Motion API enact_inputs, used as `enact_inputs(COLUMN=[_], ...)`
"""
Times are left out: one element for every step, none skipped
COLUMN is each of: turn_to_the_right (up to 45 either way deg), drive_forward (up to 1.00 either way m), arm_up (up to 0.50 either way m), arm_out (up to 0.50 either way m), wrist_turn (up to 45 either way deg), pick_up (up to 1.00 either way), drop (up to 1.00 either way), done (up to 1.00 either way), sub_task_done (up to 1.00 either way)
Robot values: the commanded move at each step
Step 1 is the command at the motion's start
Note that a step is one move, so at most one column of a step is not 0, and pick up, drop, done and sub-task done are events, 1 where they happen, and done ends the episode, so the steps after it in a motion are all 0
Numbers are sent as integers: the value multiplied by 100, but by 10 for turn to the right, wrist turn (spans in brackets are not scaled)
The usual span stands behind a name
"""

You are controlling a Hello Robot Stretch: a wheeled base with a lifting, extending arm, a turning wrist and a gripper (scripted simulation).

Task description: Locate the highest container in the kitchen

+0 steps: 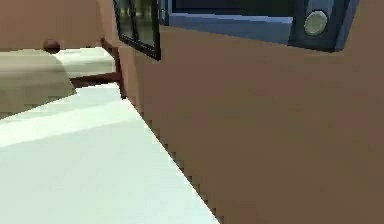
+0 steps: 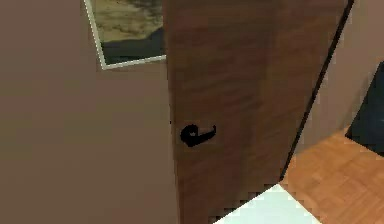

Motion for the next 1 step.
enact_inputs(turn_to_the_right=[450], drive_forward=[0], arm_up=[0], arm_out=[0], wrist_turn=[0], pick_up=[0], drop=[0], done=[0], sub_task_done=[0])
